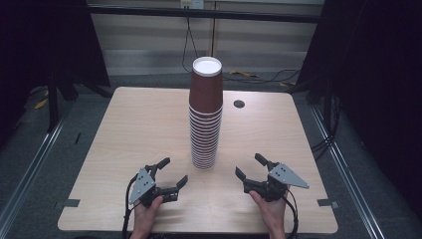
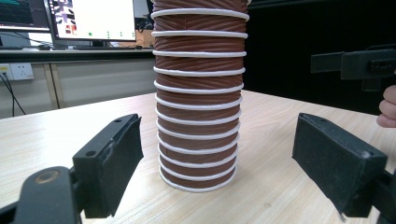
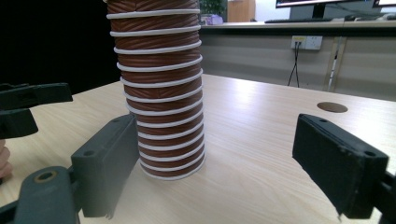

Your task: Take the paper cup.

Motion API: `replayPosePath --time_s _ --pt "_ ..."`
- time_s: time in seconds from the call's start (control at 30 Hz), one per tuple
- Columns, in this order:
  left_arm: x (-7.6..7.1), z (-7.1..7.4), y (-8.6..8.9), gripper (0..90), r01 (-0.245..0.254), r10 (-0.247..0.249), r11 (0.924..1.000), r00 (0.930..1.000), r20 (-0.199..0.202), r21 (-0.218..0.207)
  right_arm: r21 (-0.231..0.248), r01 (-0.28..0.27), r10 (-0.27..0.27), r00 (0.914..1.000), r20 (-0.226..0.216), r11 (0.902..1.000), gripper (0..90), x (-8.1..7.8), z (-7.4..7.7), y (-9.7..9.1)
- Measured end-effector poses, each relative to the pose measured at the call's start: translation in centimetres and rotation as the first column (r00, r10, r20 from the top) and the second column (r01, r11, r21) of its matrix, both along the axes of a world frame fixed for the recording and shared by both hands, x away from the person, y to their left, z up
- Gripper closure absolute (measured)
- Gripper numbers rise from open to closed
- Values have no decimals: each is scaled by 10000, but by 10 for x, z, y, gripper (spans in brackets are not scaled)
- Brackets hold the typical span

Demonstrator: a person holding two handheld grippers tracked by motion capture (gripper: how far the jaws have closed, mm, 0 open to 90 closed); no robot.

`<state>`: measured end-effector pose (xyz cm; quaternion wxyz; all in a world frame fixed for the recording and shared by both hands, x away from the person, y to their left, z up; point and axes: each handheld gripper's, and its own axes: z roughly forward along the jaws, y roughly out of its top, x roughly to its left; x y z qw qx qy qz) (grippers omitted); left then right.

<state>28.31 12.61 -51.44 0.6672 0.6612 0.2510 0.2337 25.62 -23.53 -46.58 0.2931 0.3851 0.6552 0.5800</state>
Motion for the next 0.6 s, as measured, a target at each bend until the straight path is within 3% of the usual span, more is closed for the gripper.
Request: replayPosePath --time_s 0.03,0.07,0.2,0.27,0.6 --pt "0 0 0 155 0 0 10000 10000 0 0 0 0 0 10000 0 10000 152 0 0 0" --pt "0 0 0 156 3 -3 10000 10000 -2 -1 228 -423 428 9988 -239 9988 185 2 4 1" --pt "0 0 0 156 9 -9 10000 10000 -1 -2 43 -600 601 9979 -239 9982 174 5 9 4" --pt "0 0 0 156 14 -14 10000 10000 15 43 63 -895 897 9945 -544 9960 172 9 16 8" --pt "0 0 0 156 16 -16 10000 10000 46 28 256 -1523 1537 9862 -622 9880 167 21 38 17"
